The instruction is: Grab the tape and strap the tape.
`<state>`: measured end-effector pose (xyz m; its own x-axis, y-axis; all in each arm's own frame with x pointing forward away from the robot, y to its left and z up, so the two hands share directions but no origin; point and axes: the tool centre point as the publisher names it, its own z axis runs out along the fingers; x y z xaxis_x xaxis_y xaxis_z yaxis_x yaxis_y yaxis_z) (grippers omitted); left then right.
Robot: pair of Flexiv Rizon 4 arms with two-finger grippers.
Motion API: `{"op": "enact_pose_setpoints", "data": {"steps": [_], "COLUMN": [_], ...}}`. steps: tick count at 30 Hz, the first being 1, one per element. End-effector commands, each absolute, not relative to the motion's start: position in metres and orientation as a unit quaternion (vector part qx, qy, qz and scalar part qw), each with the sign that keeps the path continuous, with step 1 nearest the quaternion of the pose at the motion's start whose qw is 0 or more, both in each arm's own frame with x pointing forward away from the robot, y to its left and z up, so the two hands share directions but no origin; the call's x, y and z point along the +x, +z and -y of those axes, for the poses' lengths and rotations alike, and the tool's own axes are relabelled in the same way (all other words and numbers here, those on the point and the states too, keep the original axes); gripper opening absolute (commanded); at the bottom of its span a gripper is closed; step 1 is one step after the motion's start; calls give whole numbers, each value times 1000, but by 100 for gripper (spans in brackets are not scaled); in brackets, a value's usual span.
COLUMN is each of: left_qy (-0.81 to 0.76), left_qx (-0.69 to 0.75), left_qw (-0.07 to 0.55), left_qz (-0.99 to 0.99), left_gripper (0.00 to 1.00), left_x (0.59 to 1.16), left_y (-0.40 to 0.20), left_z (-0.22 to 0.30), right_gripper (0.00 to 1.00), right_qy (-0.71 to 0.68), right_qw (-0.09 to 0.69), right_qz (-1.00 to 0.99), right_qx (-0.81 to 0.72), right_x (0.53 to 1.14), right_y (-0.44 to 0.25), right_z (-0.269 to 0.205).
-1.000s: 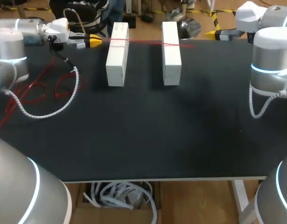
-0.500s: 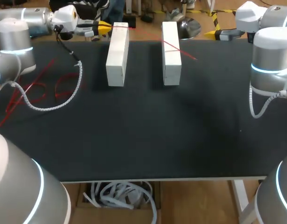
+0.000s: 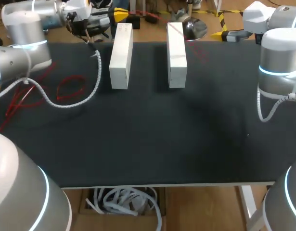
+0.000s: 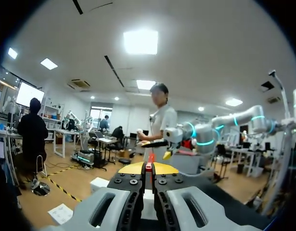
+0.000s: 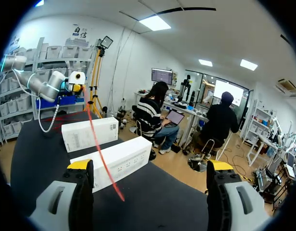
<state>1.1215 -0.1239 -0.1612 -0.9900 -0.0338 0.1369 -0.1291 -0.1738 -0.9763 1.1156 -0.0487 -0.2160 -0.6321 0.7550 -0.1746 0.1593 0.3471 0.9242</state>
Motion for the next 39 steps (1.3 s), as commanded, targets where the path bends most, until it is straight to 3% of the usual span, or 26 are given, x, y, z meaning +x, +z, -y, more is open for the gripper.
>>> {"op": "enact_pose_setpoints", "data": {"steps": [1,25,39], "left_qy": [764,771,796], "left_qx": [156,130,50], "left_qw": [-36,-44,-4], "left_qz": [625,622,604], "left_gripper": [0,0,0], "left_x": [1121,1120,1124], "left_y": [-161,-155,-149], "left_z": [133,146,183], "right_gripper": [100,100,100], "right_qy": [487,487,487], "right_qw": [306,306,306], "right_qz": [-761,-761,-761], "right_qx": [300,300,300], "right_x": [1115,1115,1115], "right_y": [-216,-216,-216], "right_z": [49,49,49]}}
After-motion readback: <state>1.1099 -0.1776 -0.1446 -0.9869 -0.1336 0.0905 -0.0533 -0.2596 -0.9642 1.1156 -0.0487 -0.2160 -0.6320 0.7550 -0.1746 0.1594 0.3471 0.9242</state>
